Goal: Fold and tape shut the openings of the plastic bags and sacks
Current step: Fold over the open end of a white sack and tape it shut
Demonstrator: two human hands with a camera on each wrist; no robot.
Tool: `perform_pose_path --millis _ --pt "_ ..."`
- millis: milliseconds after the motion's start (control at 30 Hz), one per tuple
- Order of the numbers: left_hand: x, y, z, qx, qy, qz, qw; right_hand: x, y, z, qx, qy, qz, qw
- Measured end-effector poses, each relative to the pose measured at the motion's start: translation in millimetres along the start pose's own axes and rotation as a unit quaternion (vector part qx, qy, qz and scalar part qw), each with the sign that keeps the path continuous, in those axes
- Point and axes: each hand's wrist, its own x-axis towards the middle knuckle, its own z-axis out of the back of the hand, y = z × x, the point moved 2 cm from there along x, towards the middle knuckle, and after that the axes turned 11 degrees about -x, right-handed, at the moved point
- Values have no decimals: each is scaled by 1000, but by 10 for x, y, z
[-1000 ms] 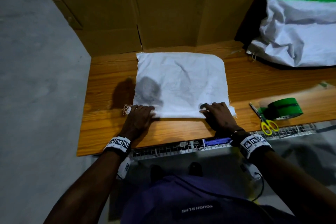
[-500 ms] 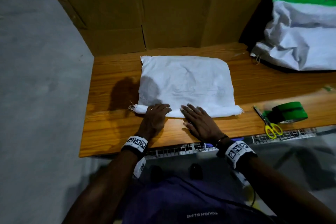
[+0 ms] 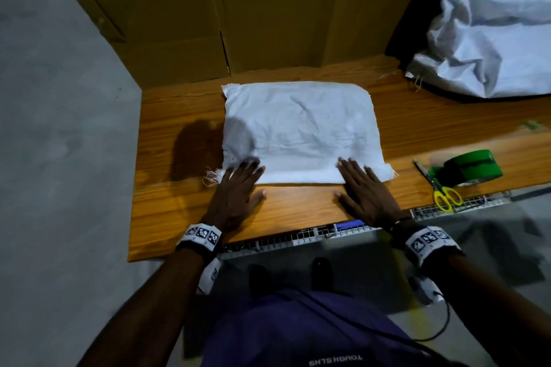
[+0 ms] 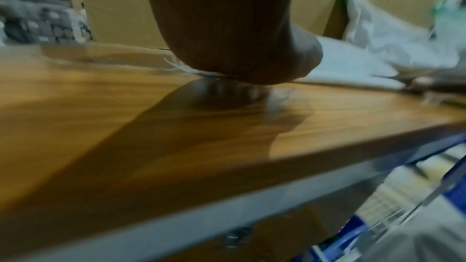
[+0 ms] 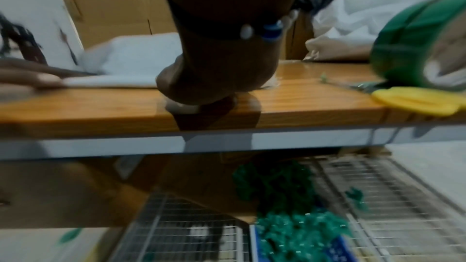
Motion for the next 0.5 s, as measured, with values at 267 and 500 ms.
perform_pose_path --millis 267,500 --pt "-36 -63 -64 10 -18 14 1000 591 1149 -63 1 -25 101 995" --pt "-25 62 23 -4 23 2 1000 -41 -33 -51 27 -23 -65 997"
